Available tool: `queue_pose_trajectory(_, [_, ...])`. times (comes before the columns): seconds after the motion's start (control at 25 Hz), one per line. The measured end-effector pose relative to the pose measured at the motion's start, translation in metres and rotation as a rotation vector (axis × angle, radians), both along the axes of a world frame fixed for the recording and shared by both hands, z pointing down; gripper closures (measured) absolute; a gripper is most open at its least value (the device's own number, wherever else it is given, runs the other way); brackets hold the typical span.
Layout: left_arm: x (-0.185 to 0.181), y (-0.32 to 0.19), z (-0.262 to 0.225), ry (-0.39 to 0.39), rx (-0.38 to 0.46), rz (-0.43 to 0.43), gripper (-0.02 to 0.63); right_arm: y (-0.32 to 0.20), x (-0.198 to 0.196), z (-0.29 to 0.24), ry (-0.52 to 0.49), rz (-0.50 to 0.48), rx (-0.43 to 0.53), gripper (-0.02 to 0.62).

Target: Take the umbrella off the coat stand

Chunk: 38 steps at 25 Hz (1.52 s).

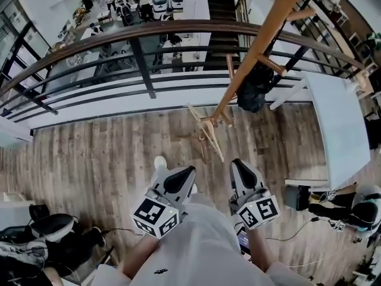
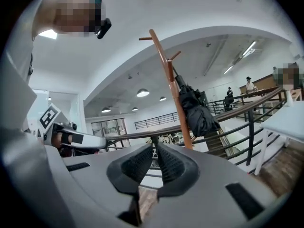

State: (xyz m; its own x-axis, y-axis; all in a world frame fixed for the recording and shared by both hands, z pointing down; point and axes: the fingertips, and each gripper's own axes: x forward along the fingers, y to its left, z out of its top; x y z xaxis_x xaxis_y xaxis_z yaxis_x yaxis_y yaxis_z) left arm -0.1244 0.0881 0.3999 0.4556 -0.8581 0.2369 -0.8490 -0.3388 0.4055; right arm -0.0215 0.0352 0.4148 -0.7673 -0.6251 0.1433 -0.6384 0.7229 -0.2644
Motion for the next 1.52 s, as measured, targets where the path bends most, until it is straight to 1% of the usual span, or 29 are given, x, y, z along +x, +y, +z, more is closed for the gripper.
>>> queue_pose_trajectory(0.12, [0.008,-0.011,-0.008,-0.002,0.011,0.064,0.583,-0.020,0.012,-0.013,-0.008,0.092,0.034,0.558])
queue_pose_trajectory(0.24, [-0.001,-0.033,-0.025,0.003,0.006,0.139,0.583,-0.045,0.001,-0.044,-0.009,0.160,0.079,0.557])
queue_pose_trajectory(0.32, [-0.003,-0.061,-0.022,0.004,-0.009,0.206,0.583,-0.068,-0.006,-0.054,-0.004,0.179,0.111,0.557])
queue_pose_trajectory(0.4, [0.005,-0.097,-0.001,0.001,-0.024,0.280,0.583,-0.097,-0.004,-0.042,0.013,0.201,0.135,0.557])
queue_pose_trajectory(0.48, [0.016,-0.130,0.025,-0.004,-0.028,0.344,0.583,-0.124,0.002,-0.018,0.042,0.231,0.156,0.557])
queue_pose_trajectory(0.56, [0.024,-0.158,0.037,-0.010,-0.021,0.396,0.583,-0.146,0.008,-0.005,0.064,0.263,0.169,0.557])
queue_pose_trajectory(0.64, [0.028,-0.183,0.033,-0.019,-0.012,0.450,0.583,-0.163,0.010,-0.006,0.074,0.288,0.179,0.555])
queue_pose_trajectory(0.76, [0.030,-0.208,0.016,-0.039,0.005,0.533,0.583,-0.178,0.010,-0.021,0.099,0.319,0.203,0.555])
queue_pose_trajectory(0.92, [0.032,-0.216,-0.004,-0.053,0.017,0.614,0.583,-0.179,0.014,-0.036,0.108,0.395,0.211,0.552])
queue_pose_trajectory(0.96, [0.031,-0.215,-0.007,-0.055,0.021,0.625,0.583,-0.177,0.013,-0.037,0.107,0.404,0.210,0.543])
queue_pose_trajectory(1.0, [0.031,-0.215,-0.010,-0.054,0.023,0.630,0.583,-0.175,0.011,-0.036,0.110,0.406,0.208,0.516])
queue_pose_trajectory(1.04, [0.031,-0.216,-0.012,-0.047,0.025,0.630,0.583,-0.174,0.010,-0.034,0.119,0.404,0.207,0.473])
queue_pose_trajectory(1.08, [0.033,-0.217,-0.014,-0.039,0.029,0.627,0.583,-0.174,0.009,-0.031,0.131,0.399,0.209,0.449])
queue_pose_trajectory(1.24, [0.045,-0.220,-0.012,-0.027,0.040,0.606,0.583,-0.177,0.016,-0.025,0.146,0.378,0.209,0.411])
queue_pose_trajectory(1.32, [0.049,-0.223,-0.012,-0.026,0.043,0.587,0.583,-0.181,0.019,-0.027,0.150,0.363,0.217,0.388])
queue_pose_trajectory(1.44, [0.054,-0.223,-0.011,-0.029,0.045,0.557,0.583,-0.187,0.023,-0.026,0.148,0.337,0.216,0.374])
queue_pose_trajectory(1.52, [0.058,-0.222,-0.009,-0.025,0.048,0.533,0.583,-0.190,0.027,-0.022,0.153,0.322,0.223,0.349])
